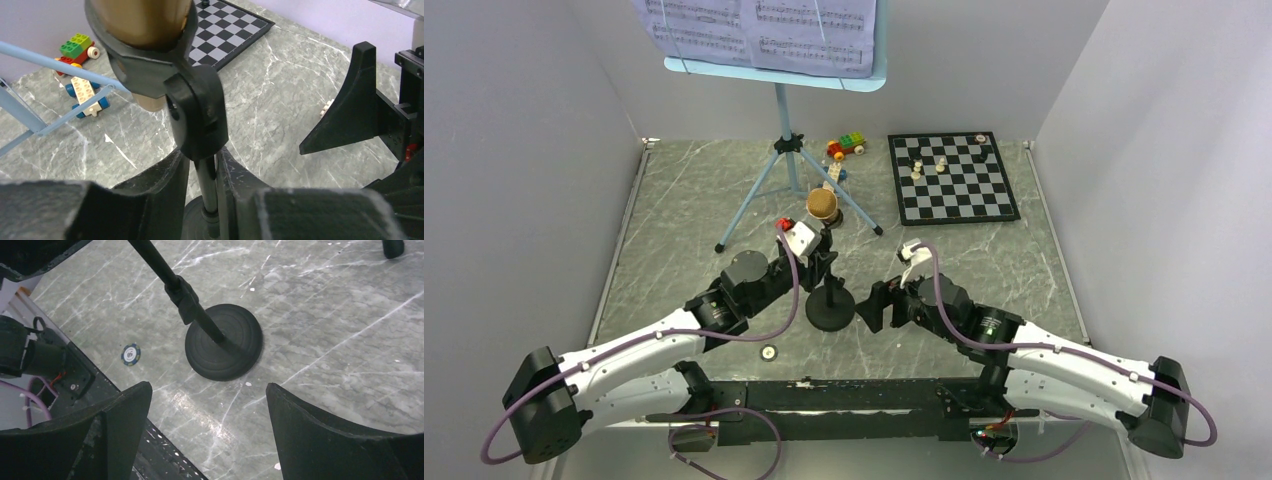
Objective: Pack up the instrument practice props
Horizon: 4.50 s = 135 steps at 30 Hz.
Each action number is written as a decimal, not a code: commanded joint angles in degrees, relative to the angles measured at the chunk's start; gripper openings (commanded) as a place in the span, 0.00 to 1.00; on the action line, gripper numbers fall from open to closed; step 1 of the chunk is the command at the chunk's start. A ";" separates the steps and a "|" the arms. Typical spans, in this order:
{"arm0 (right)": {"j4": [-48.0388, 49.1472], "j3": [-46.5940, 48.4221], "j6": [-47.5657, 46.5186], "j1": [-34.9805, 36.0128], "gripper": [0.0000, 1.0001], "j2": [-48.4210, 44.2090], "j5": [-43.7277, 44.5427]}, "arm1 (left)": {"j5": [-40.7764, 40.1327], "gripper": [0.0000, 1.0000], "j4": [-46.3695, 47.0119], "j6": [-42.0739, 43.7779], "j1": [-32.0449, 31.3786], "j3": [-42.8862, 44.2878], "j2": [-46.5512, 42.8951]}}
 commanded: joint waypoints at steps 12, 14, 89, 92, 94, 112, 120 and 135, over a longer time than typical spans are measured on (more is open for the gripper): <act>13.93 1.48 7.51 -8.28 0.85 3.27 -16.13 | 8.24 0.04 1.17 7.77 0.05 -0.97 -7.46; 16.10 1.12 8.33 -9.63 0.84 4.76 -19.21 | 8.10 0.00 0.86 7.51 0.11 -1.56 -7.72; 32.77 12.89 -50.80 15.89 0.23 39.04 28.50 | -4.10 0.00 -9.76 -4.71 1.30 -7.46 -11.28; 29.55 13.07 -44.67 15.93 0.45 35.46 28.30 | -4.36 0.00 -9.84 -4.69 1.29 -7.59 -11.31; 28.28 12.21 -40.48 16.02 0.55 32.17 26.95 | -4.44 0.00 -9.86 -4.77 1.28 -7.58 -11.21; 23.41 8.44 11.86 -9.00 0.79 22.23 -22.15 | -4.02 0.00 -7.74 -4.25 1.30 -7.19 -12.62; 43.08 3.83 32.41 -13.66 0.82 31.60 -36.21 | -3.06 0.00 -3.36 -4.47 1.17 -9.75 -15.07; 61.79 2.64 47.16 -14.59 0.42 44.72 -40.93 | -3.03 0.00 -3.31 -3.37 0.80 -10.36 -15.86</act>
